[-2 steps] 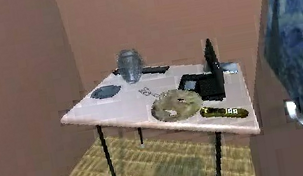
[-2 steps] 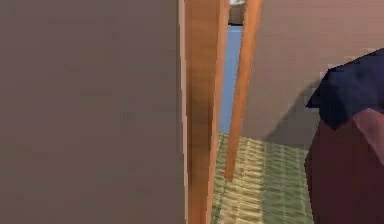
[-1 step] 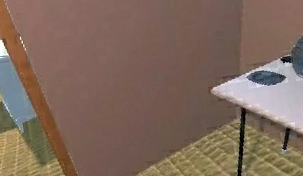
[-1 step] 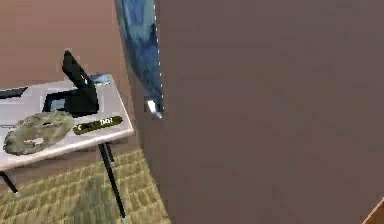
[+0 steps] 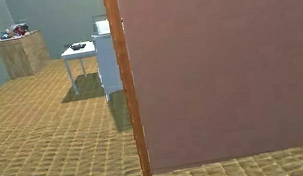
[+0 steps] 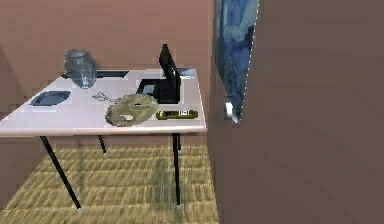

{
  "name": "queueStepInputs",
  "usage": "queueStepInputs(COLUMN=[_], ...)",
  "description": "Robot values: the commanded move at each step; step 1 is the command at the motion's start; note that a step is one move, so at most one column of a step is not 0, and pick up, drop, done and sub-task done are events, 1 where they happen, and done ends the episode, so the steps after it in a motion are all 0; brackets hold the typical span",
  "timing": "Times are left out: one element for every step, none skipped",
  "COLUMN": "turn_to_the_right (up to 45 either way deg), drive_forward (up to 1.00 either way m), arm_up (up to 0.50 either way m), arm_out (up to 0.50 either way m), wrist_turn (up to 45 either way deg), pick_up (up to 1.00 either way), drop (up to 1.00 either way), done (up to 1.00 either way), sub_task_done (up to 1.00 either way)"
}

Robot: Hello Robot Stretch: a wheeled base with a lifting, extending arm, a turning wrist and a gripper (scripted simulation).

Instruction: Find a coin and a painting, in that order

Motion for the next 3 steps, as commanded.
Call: queueStepInputs(turn_to_the_right=[0.0, 45.0, 45.0], drive_forward=[0.2, 0.0, 0.0], arm_up=[0.0, 0.0, 0.0], arm_out=[0.0, 0.0, 0.0], wrist_turn=[0.0, 0.0, 0.0], pick_up=[0.0, 0.0, 0.0], drop=[0.0, 0.0, 0.0], done=[0.0, 0.0, 0.0], sub_task_done=[0.0, 0.0, 0.0])
